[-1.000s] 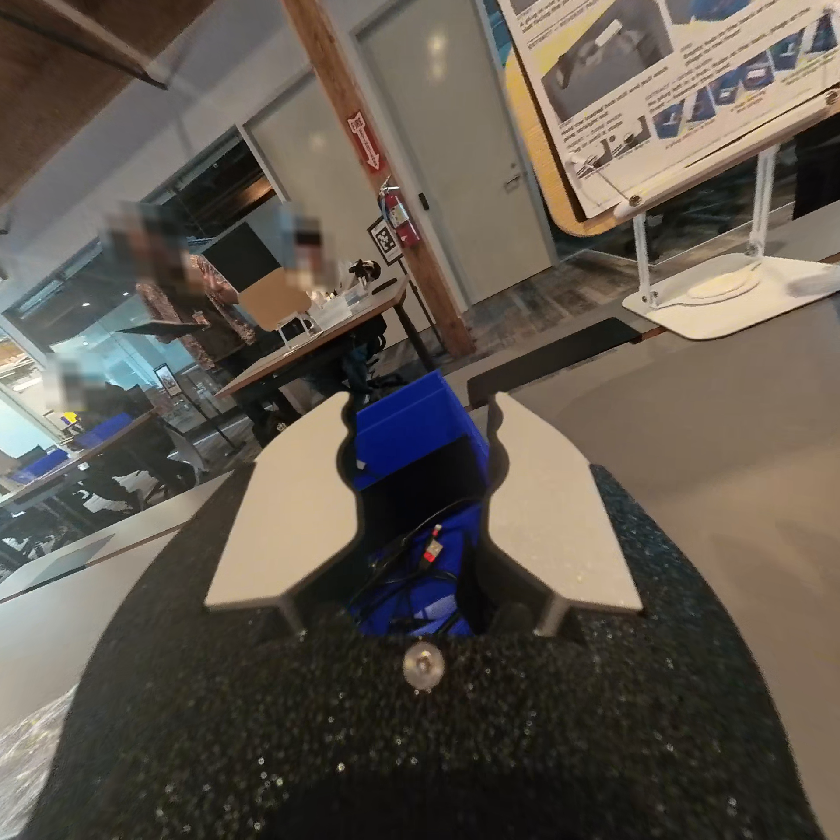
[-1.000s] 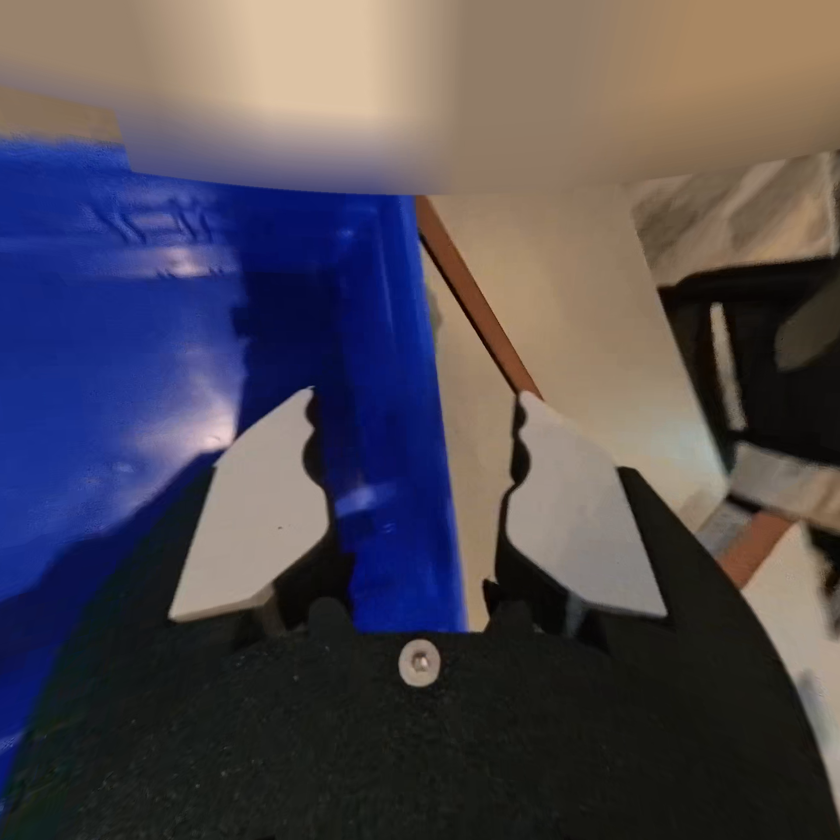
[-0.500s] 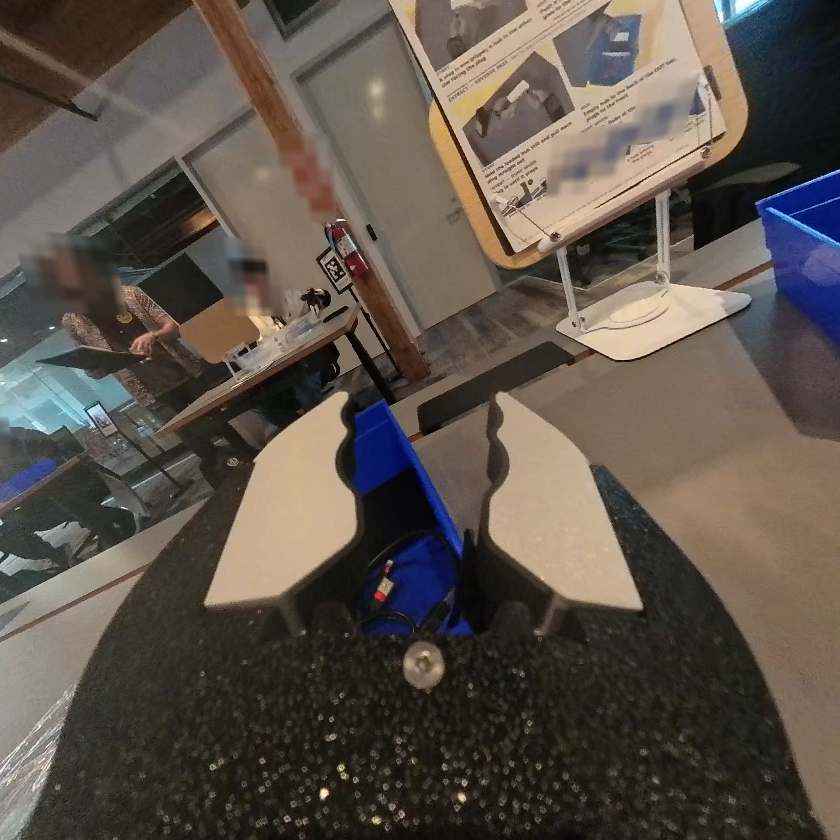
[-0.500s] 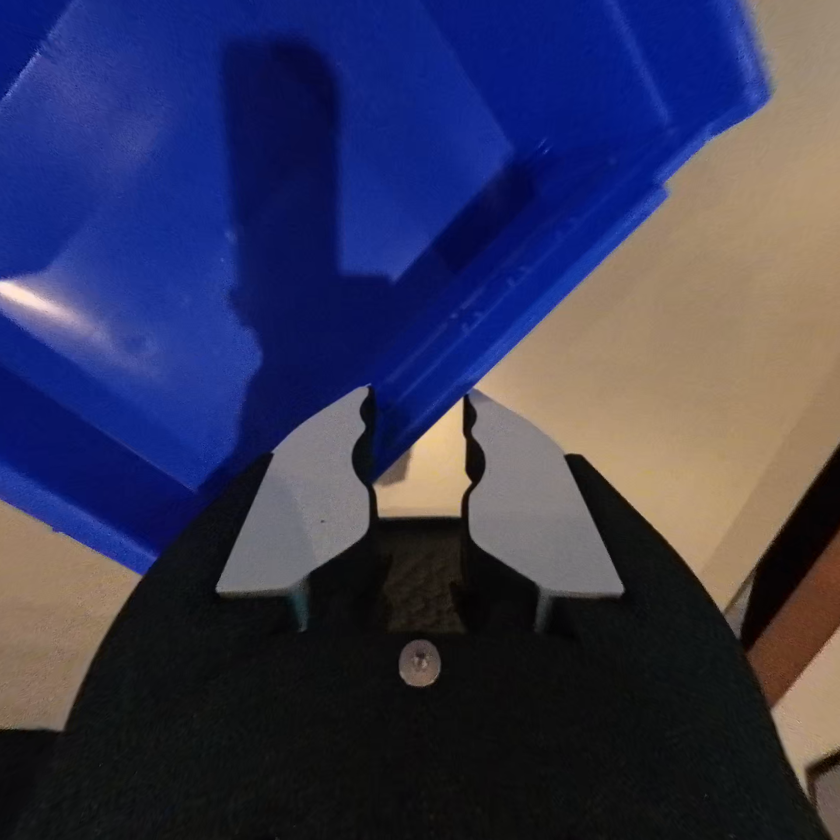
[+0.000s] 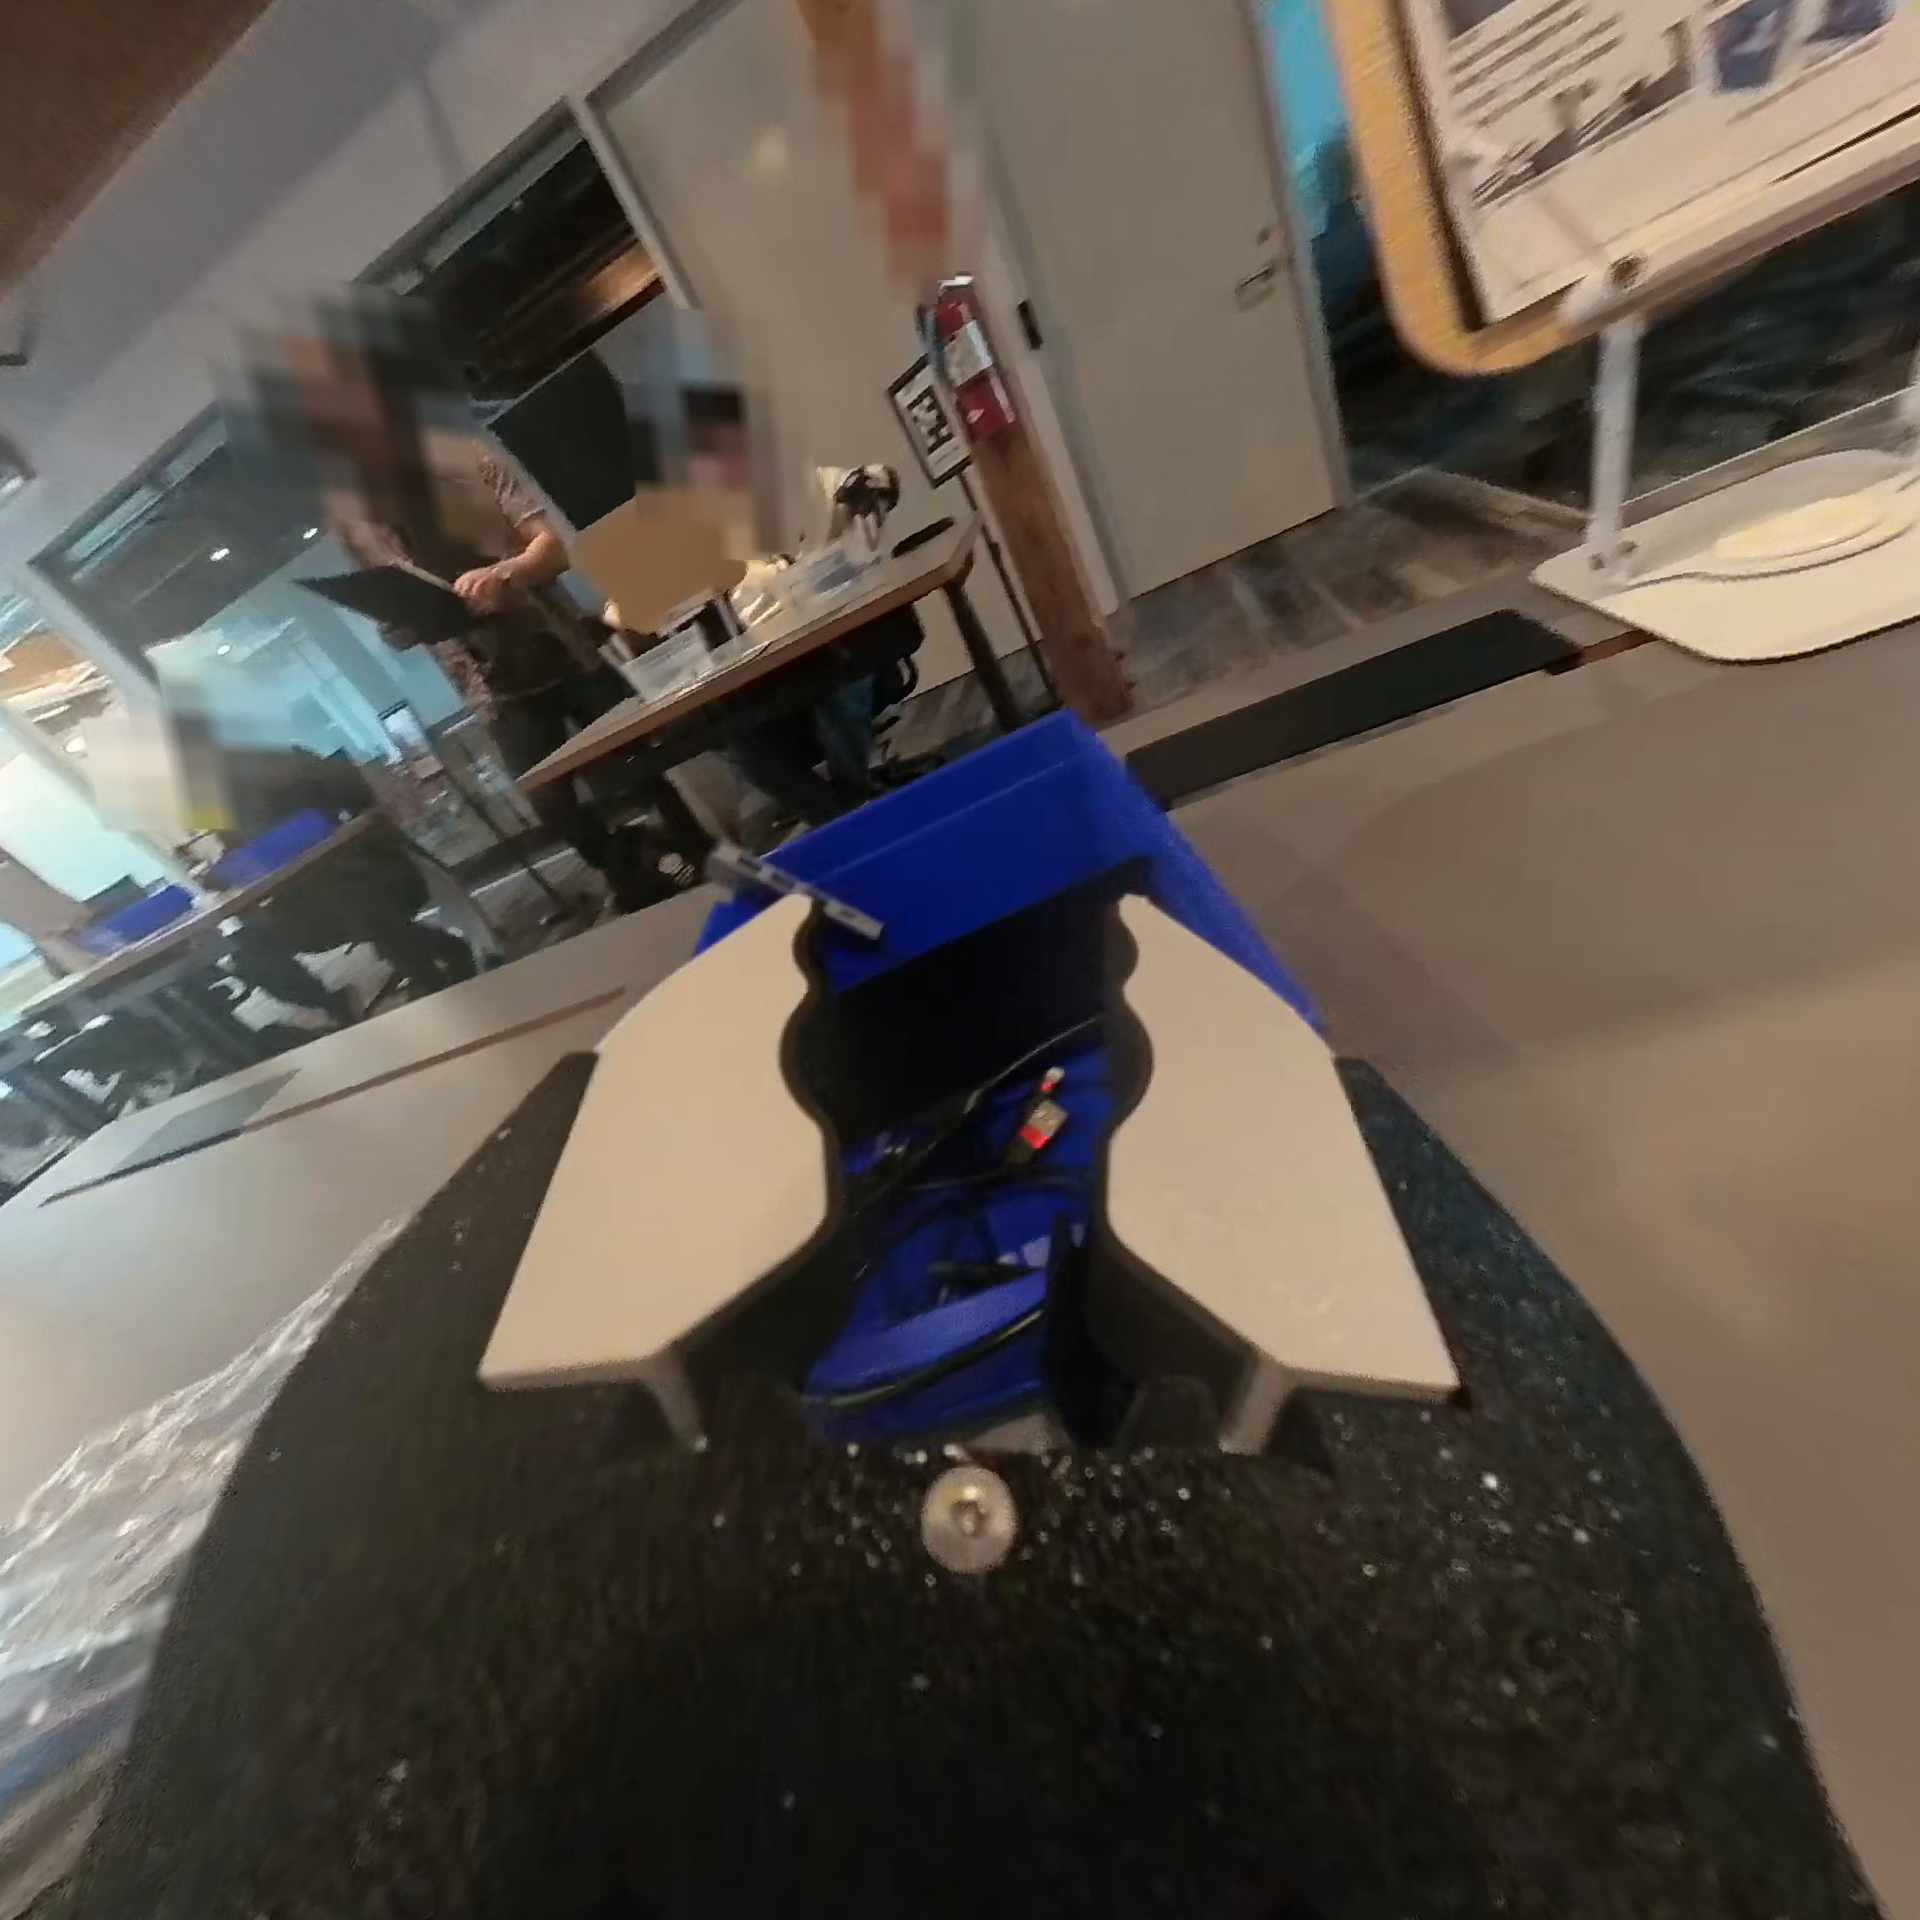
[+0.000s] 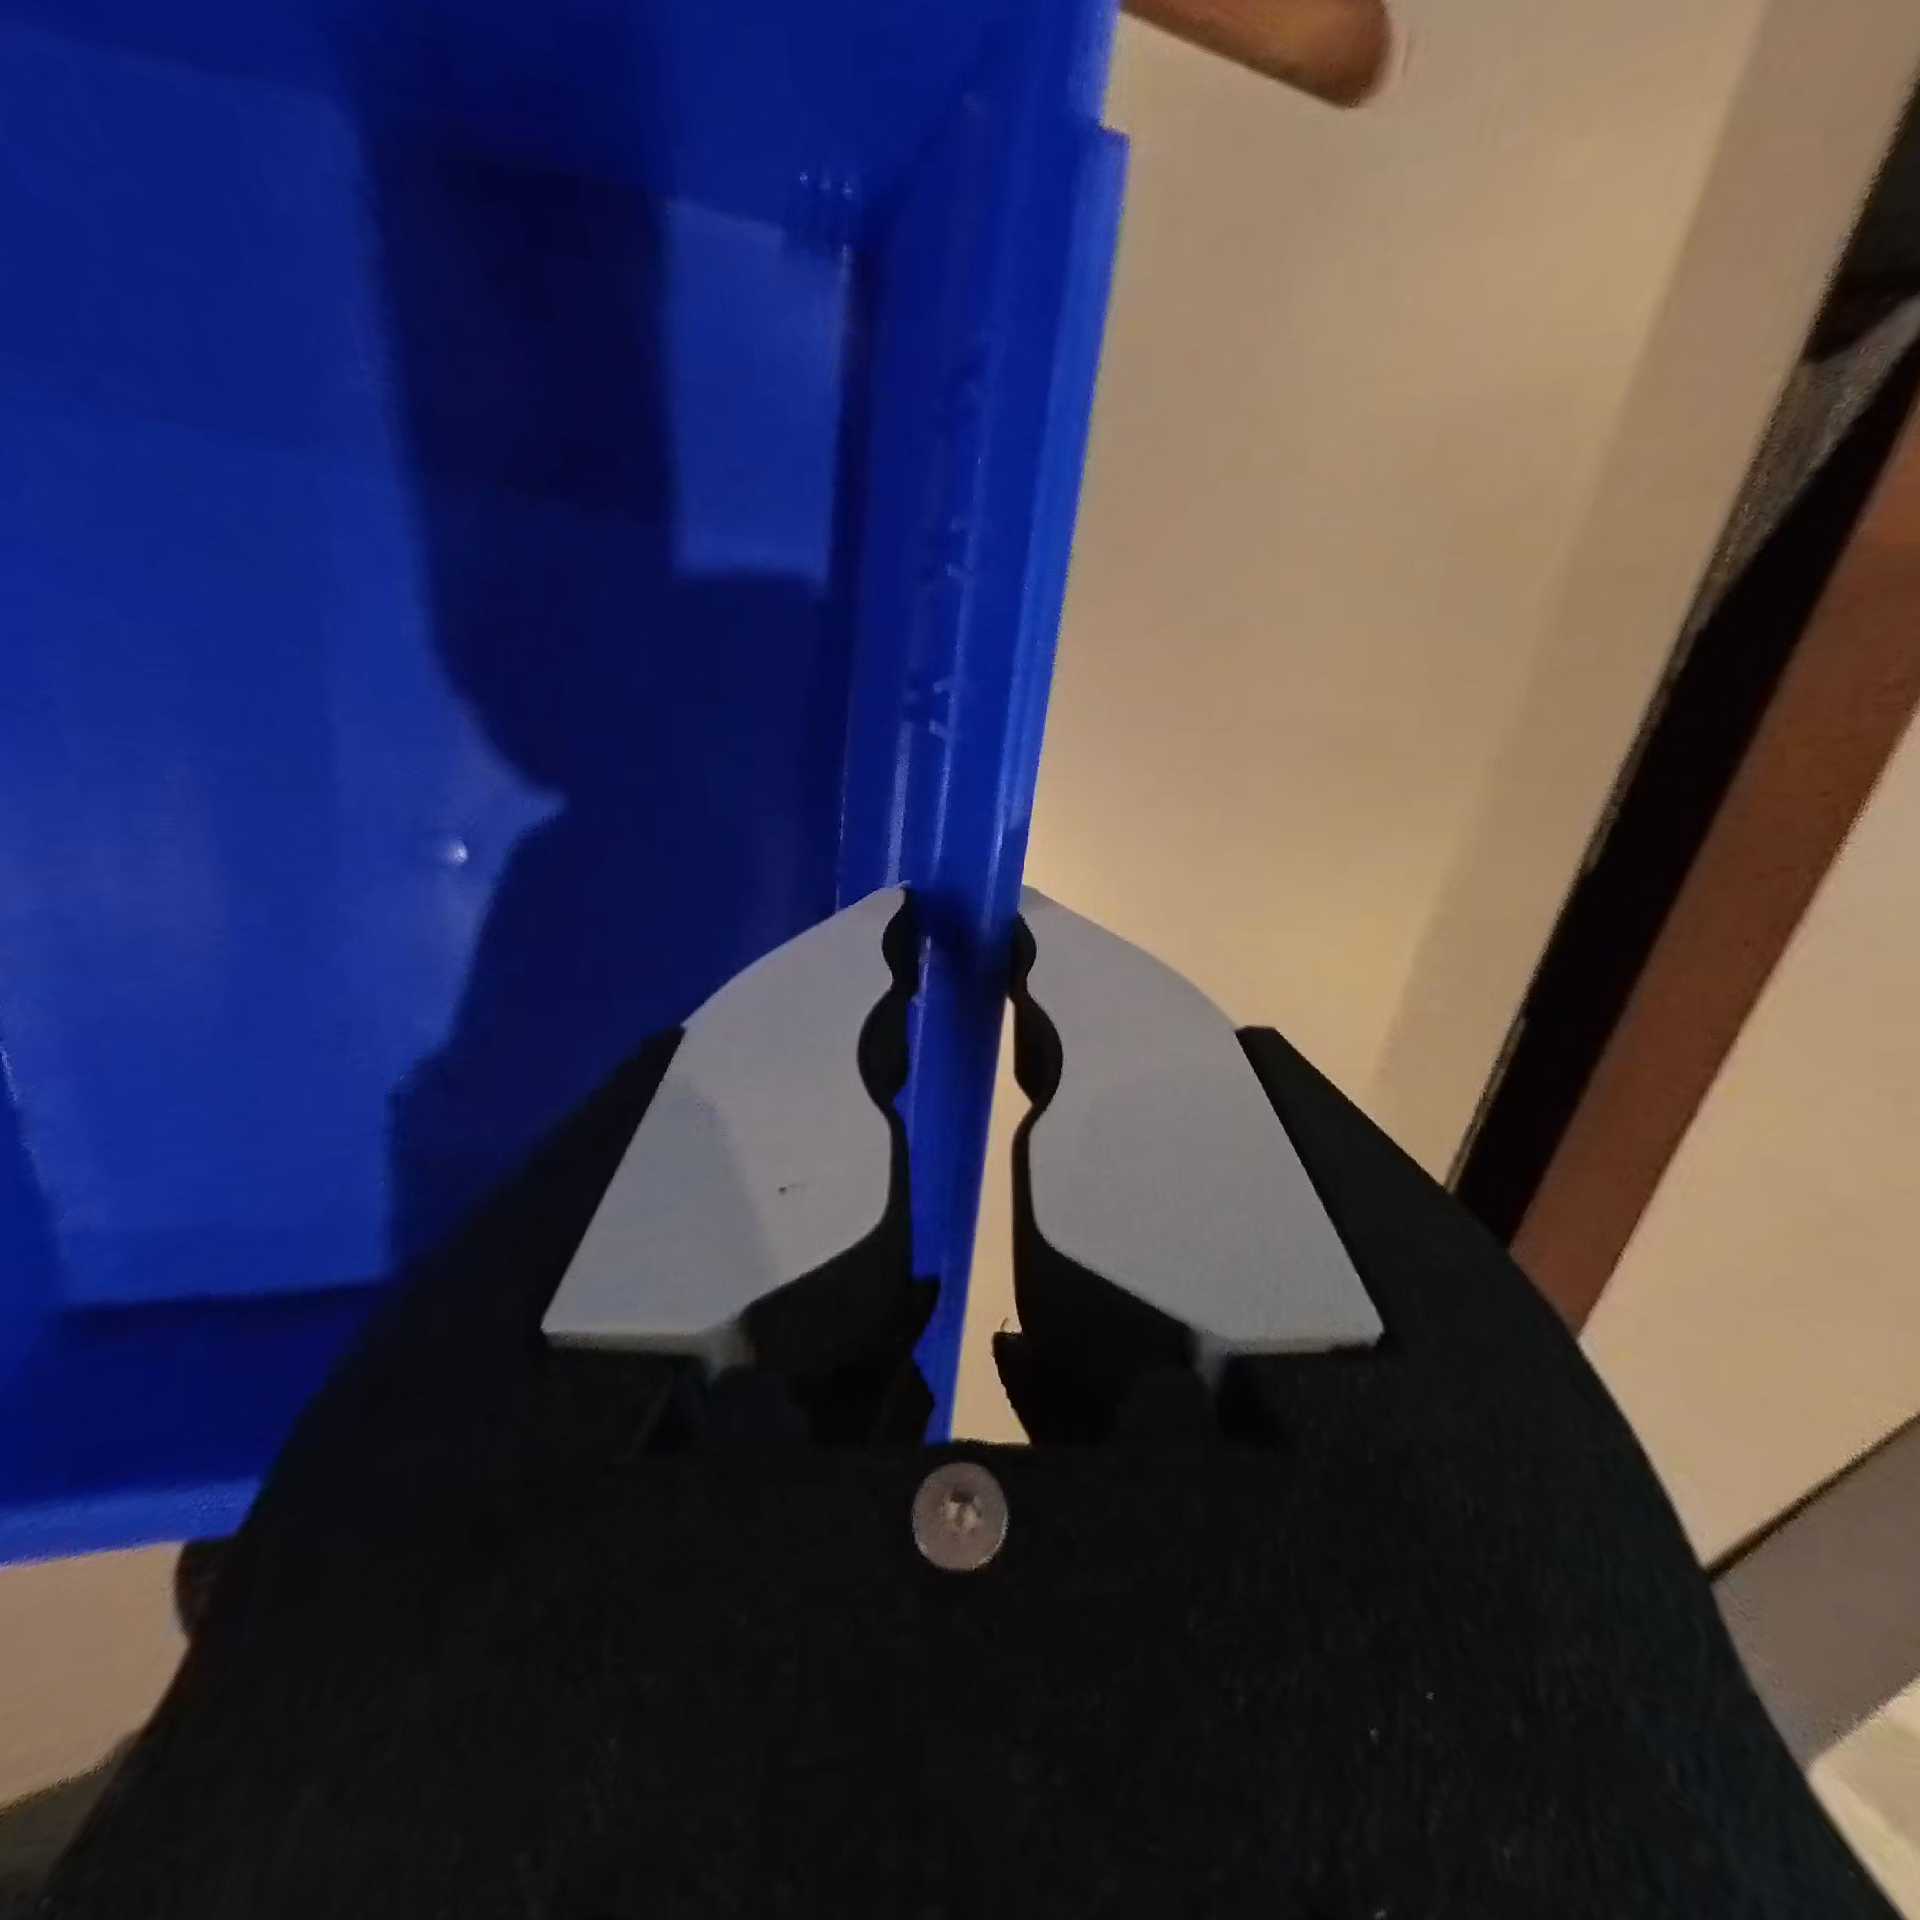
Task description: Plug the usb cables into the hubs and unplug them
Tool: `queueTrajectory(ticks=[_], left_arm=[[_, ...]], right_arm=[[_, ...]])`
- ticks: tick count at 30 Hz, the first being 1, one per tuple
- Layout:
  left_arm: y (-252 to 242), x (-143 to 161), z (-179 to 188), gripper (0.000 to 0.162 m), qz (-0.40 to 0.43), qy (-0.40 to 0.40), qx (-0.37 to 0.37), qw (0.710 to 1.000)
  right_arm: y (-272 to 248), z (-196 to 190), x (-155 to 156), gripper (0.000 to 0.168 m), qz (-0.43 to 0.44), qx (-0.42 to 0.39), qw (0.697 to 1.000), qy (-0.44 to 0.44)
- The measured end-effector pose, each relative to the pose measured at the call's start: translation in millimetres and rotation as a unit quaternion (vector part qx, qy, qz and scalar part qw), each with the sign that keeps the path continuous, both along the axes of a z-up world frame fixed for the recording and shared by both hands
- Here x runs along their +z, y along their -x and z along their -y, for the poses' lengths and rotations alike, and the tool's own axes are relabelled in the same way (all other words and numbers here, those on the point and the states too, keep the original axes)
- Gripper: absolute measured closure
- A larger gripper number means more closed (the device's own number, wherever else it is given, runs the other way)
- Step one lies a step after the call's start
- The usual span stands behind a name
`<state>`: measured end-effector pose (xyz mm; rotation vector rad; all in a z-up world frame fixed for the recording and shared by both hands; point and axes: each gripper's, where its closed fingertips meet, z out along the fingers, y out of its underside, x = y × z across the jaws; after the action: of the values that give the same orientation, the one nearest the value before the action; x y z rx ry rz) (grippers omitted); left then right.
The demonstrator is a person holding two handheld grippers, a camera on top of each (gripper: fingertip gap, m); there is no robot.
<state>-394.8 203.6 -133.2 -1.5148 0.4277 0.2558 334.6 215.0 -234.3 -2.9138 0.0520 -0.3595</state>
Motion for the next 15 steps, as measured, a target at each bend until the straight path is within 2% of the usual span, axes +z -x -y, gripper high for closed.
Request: queueTrajectory(ticks=[1, 4, 7, 9, 12, 15], left_arm=[[8.8, -1.0, -0.8, 0.113, 0.003, 0.002, 0.016, 1.0], [34.9, -3.6, -2.3, 0.116, 0.01, 0.007, 0.063, 0.998], [55.4, -4.0, -1.2, 0.117, 0.021, 0.004, 0.089, 0.996], [69.5, -3.8, 0.2, 0.118, 0.035, 0.001, 0.104, 0.994], [85.1, -2.9, 1.7, 0.121, 0.053, -0.002, 0.113, 0.992], [93.9, -2.9, -0.1, 0.121, 0.058, -0.003, 0.116, 0.991]], right_arm=[[-9.6, 0.1, -0.3, 0.154, 0.001, -0.01, 1.0, -0.006], [-20.0, 0.0, 0.9, 0.153, -0.018, -0.003, 0.999, -0.034], [-19.6, 0.7, 23.9, 0.122, -0.021, -0.001, 0.995, -0.102], [-6.4, 1.0, 53.8, 0.111, -0.025, 0.014, 0.983, -0.18], [43.2, 10.7, 102.9, 0.107, -0.035, 0.078, 0.95, -0.299], [136.1, 31.7, 140.8, 0.108, -0.107, 0.177, 0.892, -0.402]])
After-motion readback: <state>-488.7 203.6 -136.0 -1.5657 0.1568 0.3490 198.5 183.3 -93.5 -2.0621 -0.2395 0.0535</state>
